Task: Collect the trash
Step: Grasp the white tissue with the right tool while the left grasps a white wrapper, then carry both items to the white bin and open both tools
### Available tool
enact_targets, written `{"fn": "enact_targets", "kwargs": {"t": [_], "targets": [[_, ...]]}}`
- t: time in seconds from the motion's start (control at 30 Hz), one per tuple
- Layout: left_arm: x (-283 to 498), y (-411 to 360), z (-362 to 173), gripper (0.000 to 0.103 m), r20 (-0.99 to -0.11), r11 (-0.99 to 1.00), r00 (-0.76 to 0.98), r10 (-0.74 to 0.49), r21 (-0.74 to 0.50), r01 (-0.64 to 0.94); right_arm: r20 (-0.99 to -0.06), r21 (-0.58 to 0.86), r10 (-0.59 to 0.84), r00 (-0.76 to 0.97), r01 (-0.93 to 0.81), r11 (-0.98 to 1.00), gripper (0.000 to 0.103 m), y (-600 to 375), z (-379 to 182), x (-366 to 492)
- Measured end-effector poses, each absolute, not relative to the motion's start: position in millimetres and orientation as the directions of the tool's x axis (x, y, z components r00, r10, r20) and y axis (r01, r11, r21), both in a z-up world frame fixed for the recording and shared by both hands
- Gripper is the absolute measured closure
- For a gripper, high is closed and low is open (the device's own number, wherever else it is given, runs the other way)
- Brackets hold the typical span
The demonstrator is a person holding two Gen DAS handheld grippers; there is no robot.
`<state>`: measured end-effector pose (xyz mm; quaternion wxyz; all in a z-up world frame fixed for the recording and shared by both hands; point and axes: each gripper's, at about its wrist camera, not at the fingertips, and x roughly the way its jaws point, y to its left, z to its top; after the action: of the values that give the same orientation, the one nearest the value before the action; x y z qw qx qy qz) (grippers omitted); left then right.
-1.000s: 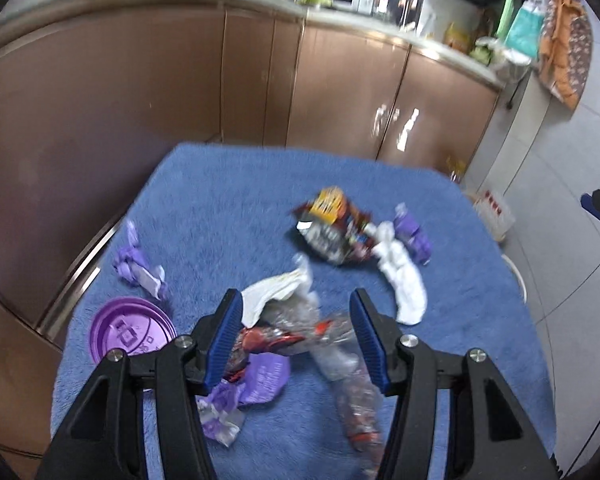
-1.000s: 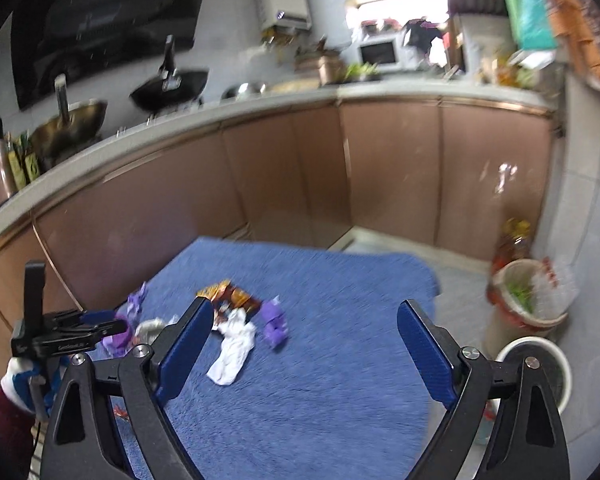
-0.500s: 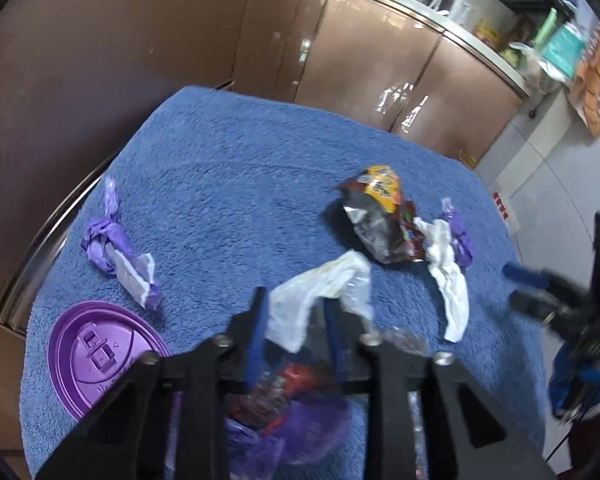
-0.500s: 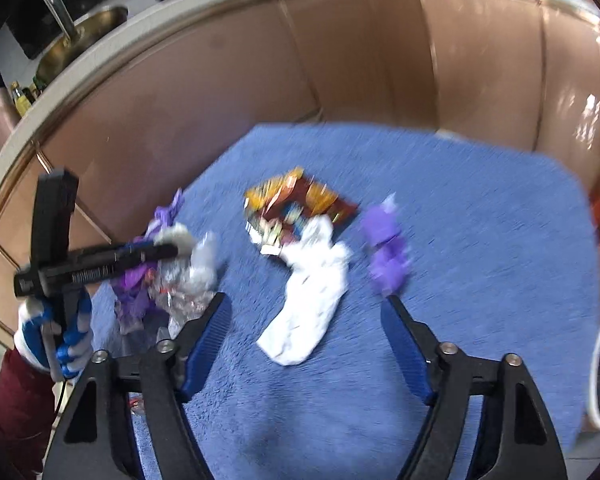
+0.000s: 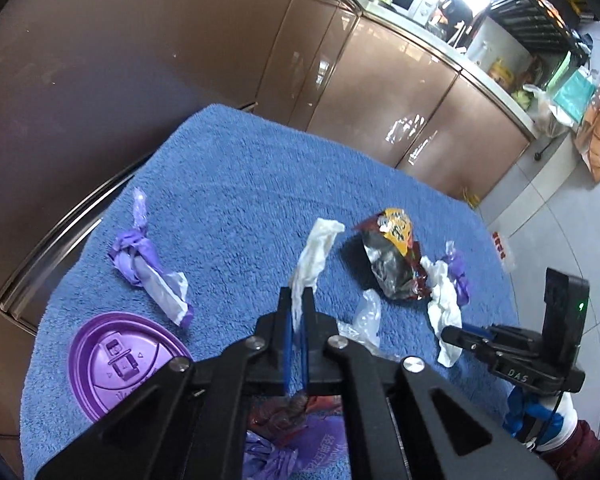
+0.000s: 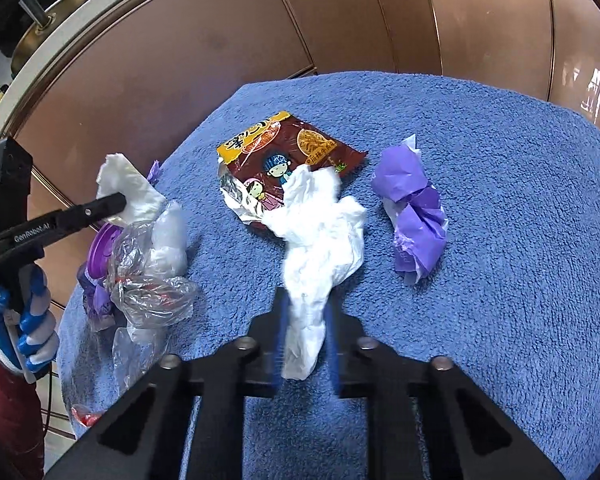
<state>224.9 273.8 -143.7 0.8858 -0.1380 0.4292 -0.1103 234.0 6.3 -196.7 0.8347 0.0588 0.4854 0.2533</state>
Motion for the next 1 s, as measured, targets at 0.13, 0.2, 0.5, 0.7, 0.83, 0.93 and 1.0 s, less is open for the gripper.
{"fn": "enact_targets", "kwargs": {"t": [0.13,0.2,0.5,0.7,0.83,0.93,1.0], "targets": [[216,274,-131,0.1,-0.716,0.94,0.629,-0.303,-0.334,0.073,-0.761,0.346,0.492,0.423,-0.377,0.859,0.093,2,-186,225],[211,272,-123,0.1,-0.707,0.94,0.64,-0.301,-0.334,0.073,-0.75,0.34,0.496,0.437,-0.388,0.856,0.094,0,-177,218],[177,255,-77,0.1,-0.656,0.94,0.692,-0.302,-0.323,0.104,-0.687,0.318,0.52,0.507,-0.434,0.843,0.094,-13,-127,179],[149,237,-44,0.1,-0.614,0.939,0.725,-0.311,-0.317,0.135,-0.638,0.306,0.523,0.565,-0.437,0.846,0.094,-39,-91,143],[129,224,-24,0.1,-0.586,0.938,0.745,-0.319,-0.308,0.159,-0.602,0.287,0.511,0.614,-0.431,0.856,0.094,-54,-67,124],[113,212,-7,0.1,-0.562,0.936,0.76,-0.328,-0.302,0.181,-0.567,0.269,0.498,0.656,-0.423,0.865,0.094,-75,-46,100],[102,202,4,0.1,-0.545,0.935,0.769,-0.334,-0.293,0.198,-0.544,0.258,0.487,0.683,-0.416,0.872,0.094,-89,-31,82]]}}
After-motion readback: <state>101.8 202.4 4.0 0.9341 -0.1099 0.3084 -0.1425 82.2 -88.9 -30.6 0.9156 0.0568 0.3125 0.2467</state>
